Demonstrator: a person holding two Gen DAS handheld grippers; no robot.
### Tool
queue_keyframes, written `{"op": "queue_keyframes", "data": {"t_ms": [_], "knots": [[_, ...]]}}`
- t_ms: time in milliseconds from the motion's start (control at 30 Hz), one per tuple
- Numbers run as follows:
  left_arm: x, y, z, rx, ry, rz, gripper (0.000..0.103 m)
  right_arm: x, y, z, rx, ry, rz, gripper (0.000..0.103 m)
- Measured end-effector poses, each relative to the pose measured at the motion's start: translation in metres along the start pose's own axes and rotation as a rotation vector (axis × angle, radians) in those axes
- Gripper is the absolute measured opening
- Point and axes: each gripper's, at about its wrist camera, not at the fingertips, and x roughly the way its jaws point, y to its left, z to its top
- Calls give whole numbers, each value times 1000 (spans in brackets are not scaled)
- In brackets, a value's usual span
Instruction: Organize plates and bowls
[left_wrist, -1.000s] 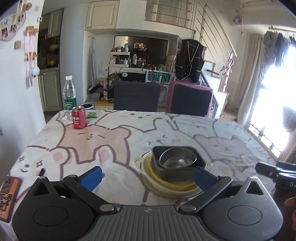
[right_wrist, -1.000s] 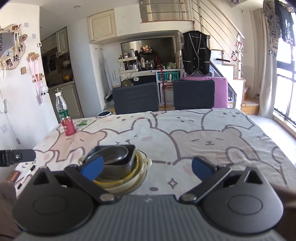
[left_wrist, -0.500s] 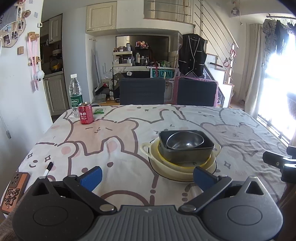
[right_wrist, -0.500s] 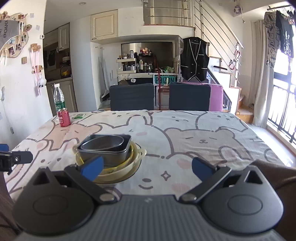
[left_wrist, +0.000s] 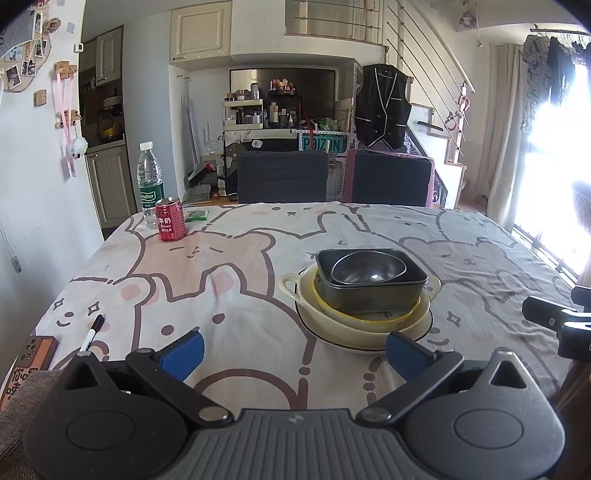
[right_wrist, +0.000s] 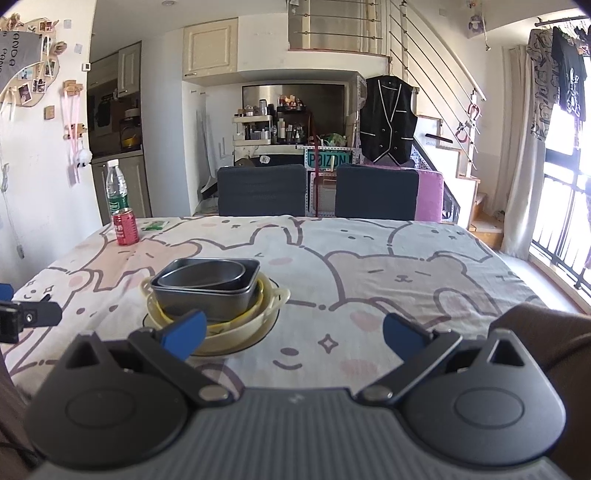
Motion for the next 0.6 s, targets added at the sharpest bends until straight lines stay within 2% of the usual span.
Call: {"op": "queue_keyframes", "data": {"t_ms": [600], "knots": [[-2, -1, 0, 0, -3, -3, 103, -1, 1, -1, 3, -2, -6, 103]]}}
